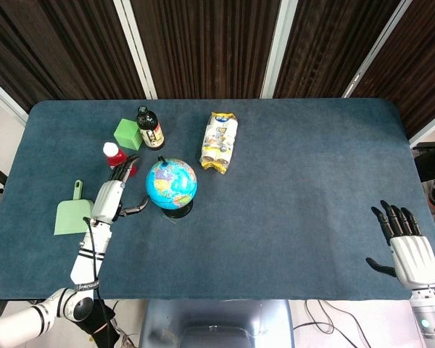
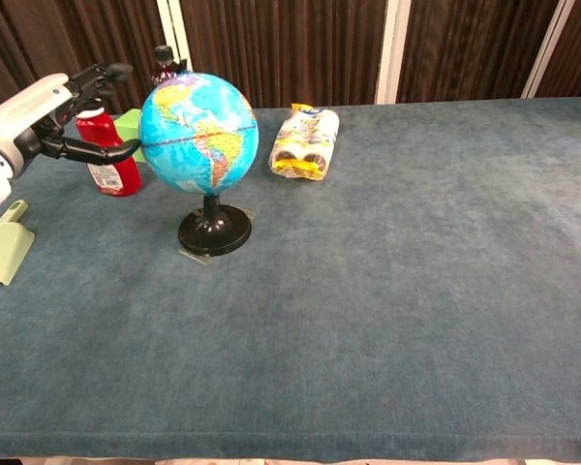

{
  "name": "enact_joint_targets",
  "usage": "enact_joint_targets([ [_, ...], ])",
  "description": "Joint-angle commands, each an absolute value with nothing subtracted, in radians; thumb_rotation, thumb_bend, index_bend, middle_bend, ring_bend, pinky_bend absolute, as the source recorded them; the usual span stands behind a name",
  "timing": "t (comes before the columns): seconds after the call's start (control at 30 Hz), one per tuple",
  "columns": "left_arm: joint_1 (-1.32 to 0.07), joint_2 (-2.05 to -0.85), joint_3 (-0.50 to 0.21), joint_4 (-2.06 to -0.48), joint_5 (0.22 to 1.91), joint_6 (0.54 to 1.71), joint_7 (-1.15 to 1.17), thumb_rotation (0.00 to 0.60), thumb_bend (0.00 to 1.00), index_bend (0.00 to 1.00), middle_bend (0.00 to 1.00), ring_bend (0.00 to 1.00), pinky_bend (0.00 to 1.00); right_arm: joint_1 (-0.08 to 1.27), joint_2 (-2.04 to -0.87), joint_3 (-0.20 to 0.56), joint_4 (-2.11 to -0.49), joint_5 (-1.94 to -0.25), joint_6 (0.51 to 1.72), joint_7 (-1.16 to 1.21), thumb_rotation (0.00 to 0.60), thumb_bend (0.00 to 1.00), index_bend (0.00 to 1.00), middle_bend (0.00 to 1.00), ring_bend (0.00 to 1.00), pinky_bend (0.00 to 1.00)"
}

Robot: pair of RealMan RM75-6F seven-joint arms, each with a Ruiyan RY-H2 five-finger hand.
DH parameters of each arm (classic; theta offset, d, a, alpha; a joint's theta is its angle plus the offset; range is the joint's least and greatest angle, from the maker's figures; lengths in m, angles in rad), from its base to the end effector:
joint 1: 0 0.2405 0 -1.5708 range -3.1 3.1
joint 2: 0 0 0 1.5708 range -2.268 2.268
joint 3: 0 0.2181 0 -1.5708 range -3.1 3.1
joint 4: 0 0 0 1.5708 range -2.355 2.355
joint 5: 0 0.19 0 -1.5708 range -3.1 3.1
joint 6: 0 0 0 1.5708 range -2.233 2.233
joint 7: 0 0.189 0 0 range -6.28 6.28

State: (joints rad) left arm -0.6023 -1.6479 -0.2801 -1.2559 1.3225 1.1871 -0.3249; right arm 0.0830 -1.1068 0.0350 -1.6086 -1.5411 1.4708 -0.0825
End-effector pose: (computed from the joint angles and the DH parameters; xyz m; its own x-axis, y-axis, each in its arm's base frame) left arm -0.1386 0.3721 0.0364 -0.1549 0.0946 0.9834 0.9524 -0.2501 0.1741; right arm -0.2663 -0.2180 0.1562 0.4875 -0.0267 0.8727 -0.8726 -0.0496 0.4859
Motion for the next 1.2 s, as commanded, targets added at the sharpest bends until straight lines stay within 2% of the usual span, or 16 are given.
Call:
enact_joint_targets([
  [0.03, -0.613, -1.653, -0.29, -1.235, 1.309, 1.173, -0.323, 0.6, 0.33, 0.0, 0.0, 0.0, 0.0, 0.083, -1.106, 0.035, -1.609, -1.541, 1.472, -0.081, 0.6, 0.13, 0.0, 0.0, 0.0, 0.0],
  [0.47, -0.538, -1.564, -0.255, -1.347, 1.401, 1.309, -0.37, 0.6, 0.39, 0.0, 0.0, 0.0, 0.01, 0.079, -1.104, 0.028, -1.61, -1.555, 1.478, -0.078, 0.6, 0.13, 0.0, 0.0, 0.0, 0.0],
  [0.67, -0.544, -1.534, -0.248, -1.437, 1.428, 1.305, -0.391, 0.6, 0.39, 0.0, 0.0, 0.0, 0.01, 0.078, -1.103, 0.028, -1.611, -1.558, 1.479, -0.076, 0.6, 0.13, 0.0, 0.0, 0.0, 0.0],
  [0.9, -0.596, -1.599, -0.286, -1.432, 1.4, 1.283, -0.3, 0.6, 0.33, 0.0, 0.0, 0.0, 0.01, 0.078, -1.097, 0.026, -1.61, -1.562, 1.479, -0.062, 0.6, 0.13, 0.0, 0.0, 0.0, 0.0],
  [1.2, -0.675, -1.681, -0.345, -1.393, 1.335, 1.239, -0.182, 0.6, 0.32, 0.0, 0.0, 0.0, 0.0, 0.078, -1.084, 0.029, -1.608, -1.559, 1.478, -0.034, 0.6, 0.13, 0.0, 0.0, 0.0, 0.0],
])
